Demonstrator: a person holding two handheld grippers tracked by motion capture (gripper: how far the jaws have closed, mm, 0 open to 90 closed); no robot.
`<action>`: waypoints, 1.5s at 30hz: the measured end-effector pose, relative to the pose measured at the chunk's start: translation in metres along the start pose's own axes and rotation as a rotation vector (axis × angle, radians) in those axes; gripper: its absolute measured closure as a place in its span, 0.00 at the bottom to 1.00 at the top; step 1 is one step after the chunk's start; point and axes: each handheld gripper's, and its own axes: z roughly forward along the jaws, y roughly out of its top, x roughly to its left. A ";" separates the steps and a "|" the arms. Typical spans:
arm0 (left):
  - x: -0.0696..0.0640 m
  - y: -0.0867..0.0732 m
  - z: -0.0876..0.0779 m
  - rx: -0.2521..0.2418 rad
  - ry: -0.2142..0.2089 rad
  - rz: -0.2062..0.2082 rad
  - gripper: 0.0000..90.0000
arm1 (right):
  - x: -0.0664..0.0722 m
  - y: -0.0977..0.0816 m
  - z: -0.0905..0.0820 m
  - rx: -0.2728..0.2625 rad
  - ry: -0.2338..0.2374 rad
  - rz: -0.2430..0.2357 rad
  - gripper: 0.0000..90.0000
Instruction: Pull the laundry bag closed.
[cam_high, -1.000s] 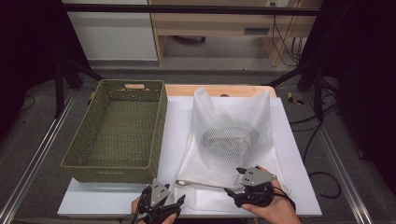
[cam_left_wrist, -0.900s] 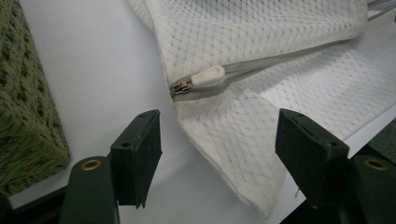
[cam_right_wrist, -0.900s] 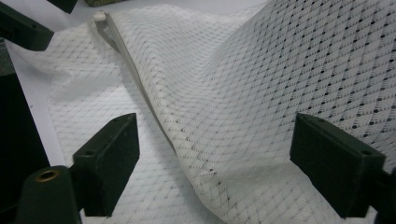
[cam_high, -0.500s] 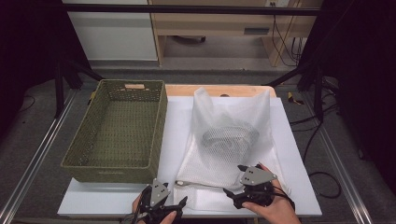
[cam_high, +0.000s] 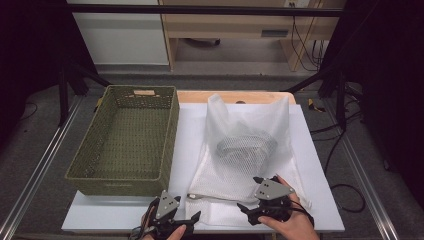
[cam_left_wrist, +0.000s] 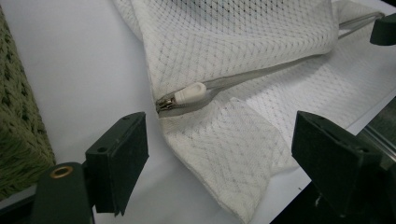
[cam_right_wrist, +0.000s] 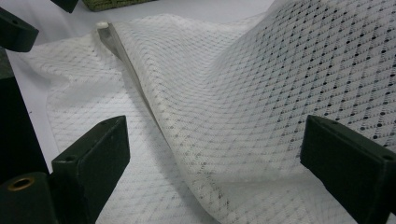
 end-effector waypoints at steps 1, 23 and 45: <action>0.002 0.000 0.000 0.000 -0.009 -0.015 0.21 | 0.000 0.000 0.000 0.001 -0.002 0.002 0.10; 0.020 0.001 0.008 0.056 -0.017 -0.047 0.48 | 0.001 -0.002 0.004 0.031 -0.008 -0.012 0.11; 0.023 -0.001 0.021 0.083 -0.027 -0.066 0.48 | 0.002 -0.002 0.006 0.036 -0.002 -0.021 0.11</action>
